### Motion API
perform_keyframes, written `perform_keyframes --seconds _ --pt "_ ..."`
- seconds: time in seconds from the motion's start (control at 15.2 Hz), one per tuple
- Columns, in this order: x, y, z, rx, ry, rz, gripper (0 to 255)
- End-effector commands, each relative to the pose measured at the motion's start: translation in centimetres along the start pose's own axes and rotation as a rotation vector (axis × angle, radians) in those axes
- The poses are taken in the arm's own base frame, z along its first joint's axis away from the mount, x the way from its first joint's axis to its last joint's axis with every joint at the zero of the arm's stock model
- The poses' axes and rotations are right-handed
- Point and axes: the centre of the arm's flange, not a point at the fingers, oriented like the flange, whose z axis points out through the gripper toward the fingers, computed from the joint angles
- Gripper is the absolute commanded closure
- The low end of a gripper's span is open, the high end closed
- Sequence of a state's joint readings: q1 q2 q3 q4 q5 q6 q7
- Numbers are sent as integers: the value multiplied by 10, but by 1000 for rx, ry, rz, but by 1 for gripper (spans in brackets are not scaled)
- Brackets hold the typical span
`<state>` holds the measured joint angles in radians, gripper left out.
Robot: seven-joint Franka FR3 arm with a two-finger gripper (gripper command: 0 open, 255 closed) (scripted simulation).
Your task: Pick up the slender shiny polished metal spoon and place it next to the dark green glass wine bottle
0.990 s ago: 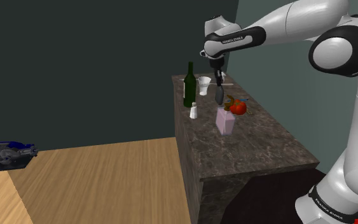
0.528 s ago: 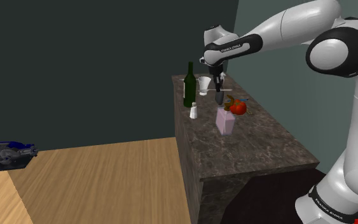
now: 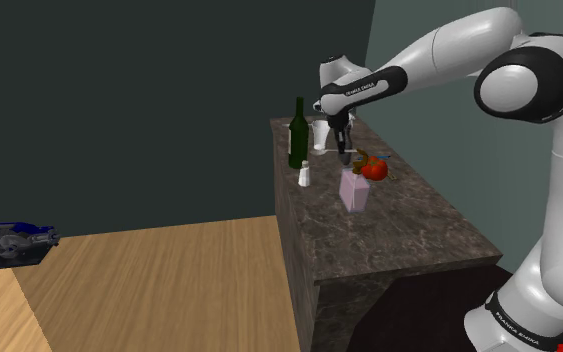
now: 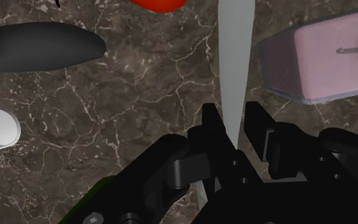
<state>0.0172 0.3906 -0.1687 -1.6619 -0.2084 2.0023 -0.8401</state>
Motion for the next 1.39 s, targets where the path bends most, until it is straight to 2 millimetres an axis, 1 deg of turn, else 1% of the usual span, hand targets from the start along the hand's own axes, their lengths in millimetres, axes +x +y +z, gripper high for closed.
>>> perform_keyframes --seconds 0.0,1.32 --pt "3 -2 11 0 0 0 255" --pt "26 -14 113 0 0 0 255"
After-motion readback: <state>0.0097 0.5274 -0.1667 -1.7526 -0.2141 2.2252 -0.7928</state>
